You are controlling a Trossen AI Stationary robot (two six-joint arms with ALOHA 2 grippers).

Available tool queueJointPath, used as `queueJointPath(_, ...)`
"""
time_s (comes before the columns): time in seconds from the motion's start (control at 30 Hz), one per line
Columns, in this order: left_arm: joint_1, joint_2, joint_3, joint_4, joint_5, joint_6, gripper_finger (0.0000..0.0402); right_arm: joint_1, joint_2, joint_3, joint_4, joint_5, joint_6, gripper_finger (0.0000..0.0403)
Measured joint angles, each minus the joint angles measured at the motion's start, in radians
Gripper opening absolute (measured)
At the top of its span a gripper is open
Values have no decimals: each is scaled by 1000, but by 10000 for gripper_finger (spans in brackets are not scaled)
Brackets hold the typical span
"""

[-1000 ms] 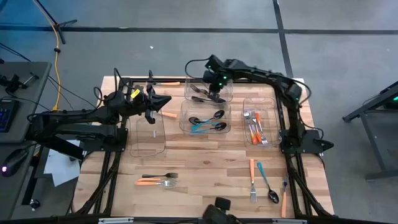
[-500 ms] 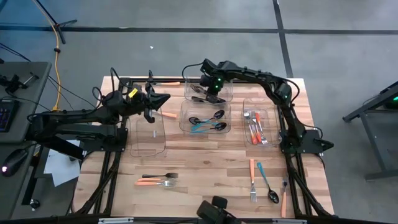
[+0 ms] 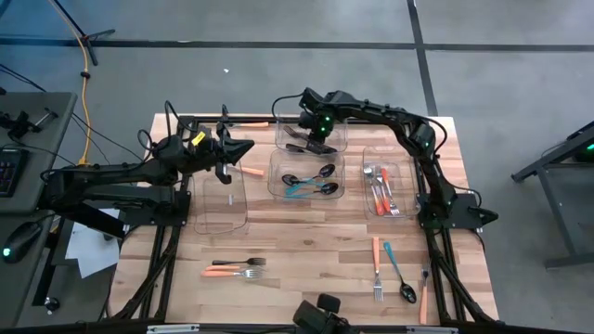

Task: Sort silverware by color (type)
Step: Put the black fork into the top transparent bin, then put the light orange fork into the bottom left transparent bin

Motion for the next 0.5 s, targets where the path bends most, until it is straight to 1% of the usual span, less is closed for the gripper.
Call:
queueJointPath(0.23, 0, 0, 0, 0, 0, 5, 0, 0, -4, 4, -23, 3, -14, 140)
queueJointPath(0.37, 0, 0, 0, -1, 0, 5, 0, -4, -8, 81, -148, 4, -46, 166)
queueJointPath(0.5, 0, 0, 0, -1, -1, 5, 0, -19, -8, 183, -345, -10, -77, 174)
